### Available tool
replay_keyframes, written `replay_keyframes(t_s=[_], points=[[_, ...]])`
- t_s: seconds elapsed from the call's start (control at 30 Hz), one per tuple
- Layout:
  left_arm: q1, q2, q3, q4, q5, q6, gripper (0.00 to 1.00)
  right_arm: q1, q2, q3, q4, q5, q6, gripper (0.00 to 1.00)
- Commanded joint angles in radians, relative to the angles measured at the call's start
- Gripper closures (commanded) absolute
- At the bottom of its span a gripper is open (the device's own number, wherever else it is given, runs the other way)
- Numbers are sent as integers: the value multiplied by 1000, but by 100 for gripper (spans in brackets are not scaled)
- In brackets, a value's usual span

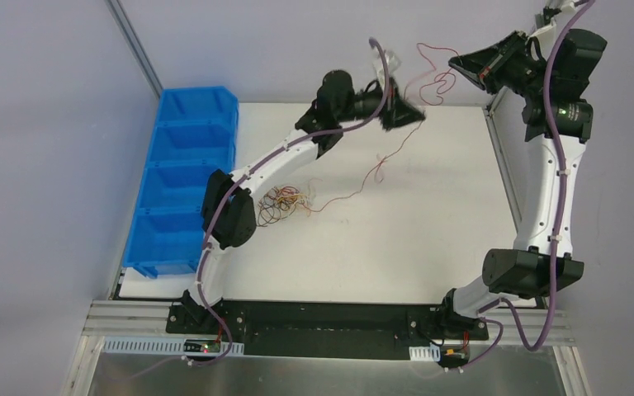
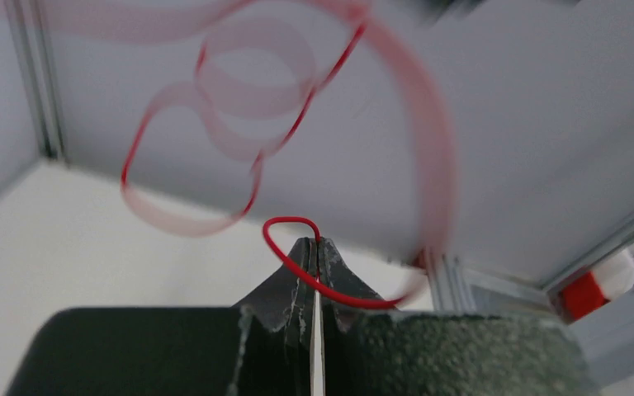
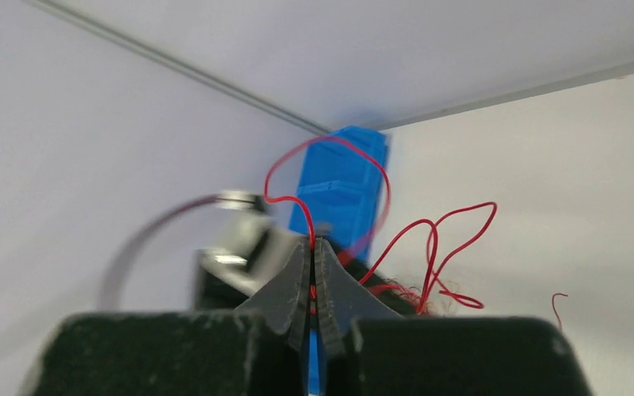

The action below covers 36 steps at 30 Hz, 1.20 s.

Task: Untangle the cables

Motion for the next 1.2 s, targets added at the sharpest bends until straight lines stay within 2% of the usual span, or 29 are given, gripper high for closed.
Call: replay_keyframes(t_s=[0.0,0.03,0.1,0.23,0.33,0.37,0.47,0.53,0.57,0.63,0.97,1.07,1.17], points=[[-58,37,583,27,-28,-253,100,-37,-59,-86,-21,47,-95,100],[-57,54,645,20,-48,-283,100,-37,-66,-111,-24,41,-103,100],[-33,46,607,-12,-57,-306,100,-37,-78,-150,-24,28,-114,100],[34,-107,223,-81,-32,-277,100,-27,-98,-218,-69,10,-186,100],[49,-199,72,-258,-31,-148,100,-9,-126,-298,-137,19,-301,100],[55,-219,41,-271,-4,-142,100,-1,-138,-329,-151,20,-352,100],[46,-266,59,-285,16,-108,100,24,-168,-408,-186,39,-445,100],[39,-243,178,-327,27,-96,100,37,-186,-440,-174,33,-453,100],[40,-215,274,-357,35,-97,100,44,-189,-447,-162,20,-445,100],[45,-180,340,-407,37,-83,100,61,-188,-442,-140,-7,-426,100],[74,-303,73,-435,63,77,100,161,-199,-399,41,-77,-236,100],[70,-317,45,-435,132,112,100,195,-193,-403,131,-77,-114,100],[67,-340,-5,-435,129,151,100,213,-175,-412,224,-84,30,100]])
